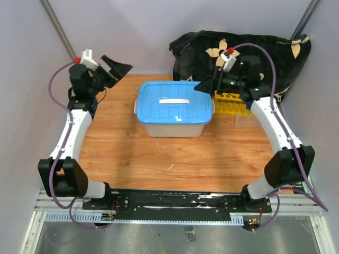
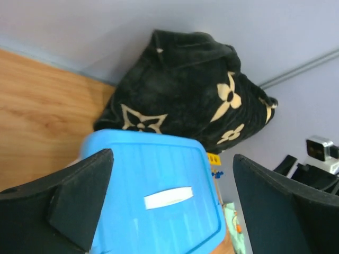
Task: Organize the chemistry lab equipment
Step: Close the lid of the storage box.
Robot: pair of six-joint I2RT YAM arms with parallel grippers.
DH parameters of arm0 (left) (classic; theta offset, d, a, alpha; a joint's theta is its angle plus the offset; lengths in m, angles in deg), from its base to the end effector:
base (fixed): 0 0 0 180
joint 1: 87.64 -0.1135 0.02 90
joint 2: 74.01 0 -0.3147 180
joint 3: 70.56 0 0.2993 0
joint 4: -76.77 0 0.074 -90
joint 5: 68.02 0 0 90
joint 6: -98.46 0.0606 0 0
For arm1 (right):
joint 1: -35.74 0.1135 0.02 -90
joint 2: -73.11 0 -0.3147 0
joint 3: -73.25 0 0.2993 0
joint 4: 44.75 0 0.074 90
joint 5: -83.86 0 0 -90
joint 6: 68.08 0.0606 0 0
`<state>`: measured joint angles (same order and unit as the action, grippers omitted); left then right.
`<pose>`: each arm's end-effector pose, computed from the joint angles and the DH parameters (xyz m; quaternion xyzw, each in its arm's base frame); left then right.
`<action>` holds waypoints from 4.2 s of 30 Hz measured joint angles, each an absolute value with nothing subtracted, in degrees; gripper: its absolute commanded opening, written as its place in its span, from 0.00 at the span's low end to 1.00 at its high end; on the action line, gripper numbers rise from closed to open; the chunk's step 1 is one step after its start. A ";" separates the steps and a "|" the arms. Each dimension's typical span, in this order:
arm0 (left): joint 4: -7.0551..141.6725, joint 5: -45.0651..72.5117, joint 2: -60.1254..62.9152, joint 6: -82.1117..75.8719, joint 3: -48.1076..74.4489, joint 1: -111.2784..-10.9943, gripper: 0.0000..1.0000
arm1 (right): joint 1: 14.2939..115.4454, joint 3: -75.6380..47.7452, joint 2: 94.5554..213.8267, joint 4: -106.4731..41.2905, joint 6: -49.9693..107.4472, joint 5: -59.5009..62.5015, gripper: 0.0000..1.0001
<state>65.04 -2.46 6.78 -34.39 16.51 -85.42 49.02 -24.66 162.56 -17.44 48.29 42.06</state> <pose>0.3945 -0.0404 0.4446 -0.1175 0.7276 -0.3966 0.5472 0.3996 0.1407 0.4353 -0.1514 0.7647 0.4925 0.3869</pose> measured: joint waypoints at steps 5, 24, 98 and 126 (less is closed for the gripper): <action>83.07 -13.06 8.64 -47.88 0.75 -97.79 0.99 | 39.40 -17.80 156.99 -25.02 51.33 46.06 0.69; 104.45 -30.66 24.14 -54.85 -5.98 -99.03 0.99 | 31.67 -5.77 164.83 -33.37 52.14 56.03 0.72; 101.37 -34.88 30.41 -51.57 -3.82 -90.86 0.93 | 34.70 -1.66 177.05 -50.64 65.32 62.26 0.73; 63.77 -25.85 28.25 -28.42 11.20 -87.78 0.81 | 40.63 -16.83 173.07 -10.01 38.85 45.61 0.65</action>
<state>63.77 -25.85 28.25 -28.42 11.20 -87.78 40.63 -16.83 173.07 -10.01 38.85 45.61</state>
